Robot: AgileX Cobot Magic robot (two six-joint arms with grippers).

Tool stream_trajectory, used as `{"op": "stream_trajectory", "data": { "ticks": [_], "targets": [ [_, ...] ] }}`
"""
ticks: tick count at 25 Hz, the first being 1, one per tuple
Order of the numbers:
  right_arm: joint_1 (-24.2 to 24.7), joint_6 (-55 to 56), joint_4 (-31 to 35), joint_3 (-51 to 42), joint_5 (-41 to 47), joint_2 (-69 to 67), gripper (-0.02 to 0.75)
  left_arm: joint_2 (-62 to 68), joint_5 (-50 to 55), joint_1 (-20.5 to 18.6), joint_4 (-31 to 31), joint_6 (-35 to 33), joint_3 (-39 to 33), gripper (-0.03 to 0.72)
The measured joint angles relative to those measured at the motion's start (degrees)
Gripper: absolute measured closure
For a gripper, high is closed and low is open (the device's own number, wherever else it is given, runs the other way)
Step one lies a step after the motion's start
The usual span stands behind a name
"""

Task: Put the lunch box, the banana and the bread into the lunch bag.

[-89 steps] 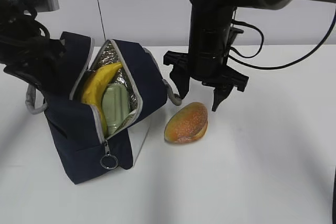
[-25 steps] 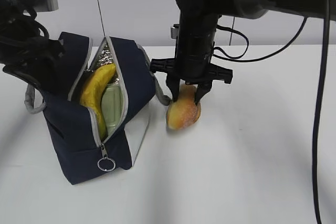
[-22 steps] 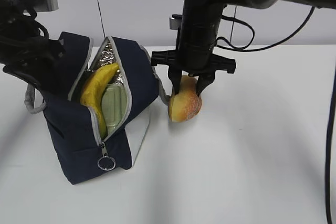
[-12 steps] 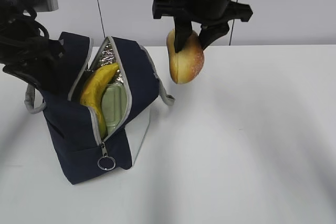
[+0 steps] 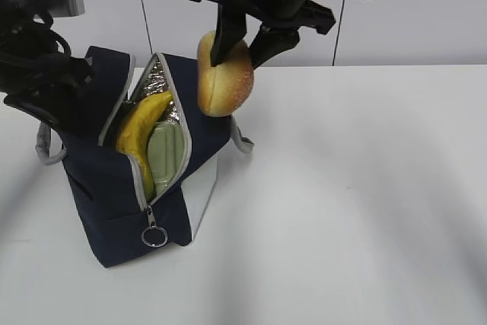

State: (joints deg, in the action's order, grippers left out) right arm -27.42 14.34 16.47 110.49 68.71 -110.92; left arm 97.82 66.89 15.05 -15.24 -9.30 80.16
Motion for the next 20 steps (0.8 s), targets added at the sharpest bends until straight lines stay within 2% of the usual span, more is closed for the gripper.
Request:
{"op": "stream_trajectory", "data": {
  "ticks": [11,14,20],
  "targets": [
    [0.0,-8.09,18.63,0.0,-9.11,-6.25,0.413,0.0,0.0,0.0,0.0,0.22,0.0,0.666],
    [-0.1,-10.12,20.98,0.0,-11.56,-7.97,0.413,0.0,0.0,0.0,0.0,0.34,0.0,0.666],
    [-0.2,-12.43,21.65,0.0,-12.88,-12.64,0.413,0.0,0.0,0.0,0.0,0.34,0.0,0.666]
  ]
}}
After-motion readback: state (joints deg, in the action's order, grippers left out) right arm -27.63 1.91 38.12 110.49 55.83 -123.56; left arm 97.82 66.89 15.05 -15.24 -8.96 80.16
